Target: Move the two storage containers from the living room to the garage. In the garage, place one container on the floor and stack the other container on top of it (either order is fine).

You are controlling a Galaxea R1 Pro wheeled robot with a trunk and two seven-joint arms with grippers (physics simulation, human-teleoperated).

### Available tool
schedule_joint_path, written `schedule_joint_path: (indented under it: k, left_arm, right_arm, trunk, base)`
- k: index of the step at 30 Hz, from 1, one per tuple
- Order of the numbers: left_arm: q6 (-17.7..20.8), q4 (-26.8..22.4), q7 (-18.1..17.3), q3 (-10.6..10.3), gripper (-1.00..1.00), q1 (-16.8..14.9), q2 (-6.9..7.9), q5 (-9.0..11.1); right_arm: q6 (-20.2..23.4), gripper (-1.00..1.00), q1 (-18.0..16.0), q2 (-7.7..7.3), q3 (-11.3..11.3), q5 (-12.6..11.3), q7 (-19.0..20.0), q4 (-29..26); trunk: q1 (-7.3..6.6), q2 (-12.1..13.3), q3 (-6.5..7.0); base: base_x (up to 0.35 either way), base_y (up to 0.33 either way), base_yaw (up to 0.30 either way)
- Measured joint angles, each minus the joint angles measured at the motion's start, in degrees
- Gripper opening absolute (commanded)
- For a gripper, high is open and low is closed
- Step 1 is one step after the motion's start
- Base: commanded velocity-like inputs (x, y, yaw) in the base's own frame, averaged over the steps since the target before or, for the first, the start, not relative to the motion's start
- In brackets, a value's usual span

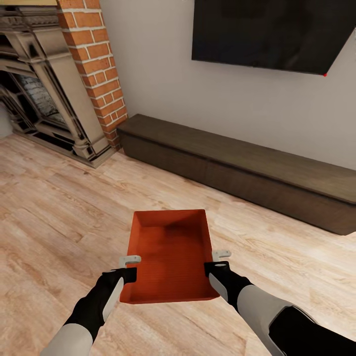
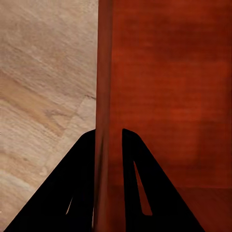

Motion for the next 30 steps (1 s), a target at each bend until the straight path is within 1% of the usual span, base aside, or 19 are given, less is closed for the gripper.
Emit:
schedule_joint_path:
  k: [6, 11, 30]
  left_arm:
    - [0.0, -0.1, 0.0, -0.1, -1.0, 0.0, 0.11, 0.1]
    - [0.1, -0.5, 0.0, -0.1, -1.0, 0.0, 0.14, -0.2]
    - [0.1, -0.6, 0.0, -0.1, -1.0, 0.0, 0.13, -0.3]
  right_arm:
    - [-0.1, -1.0, 0.0, 0.06, 0.0, -0.1, -0.1, 0.0]
    - [-0.5, -1.0, 0.0, 0.09, 0.0, -0.2, 0.0, 0.0]
    - [-0.6, -1.0, 0.0, 0.11, 0.0, -0.3, 0.0, 0.0]
  trunk:
    - [-1.32, 2.4, 1.08]
    - [-2.42, 4.4, 2.11]
    - [-6.59, 12.0, 7.12]
  base:
    - [0.0, 0.0, 0.0]
    - [0.0, 0.0, 0.0]
    - [0.0, 0.0, 0.0]
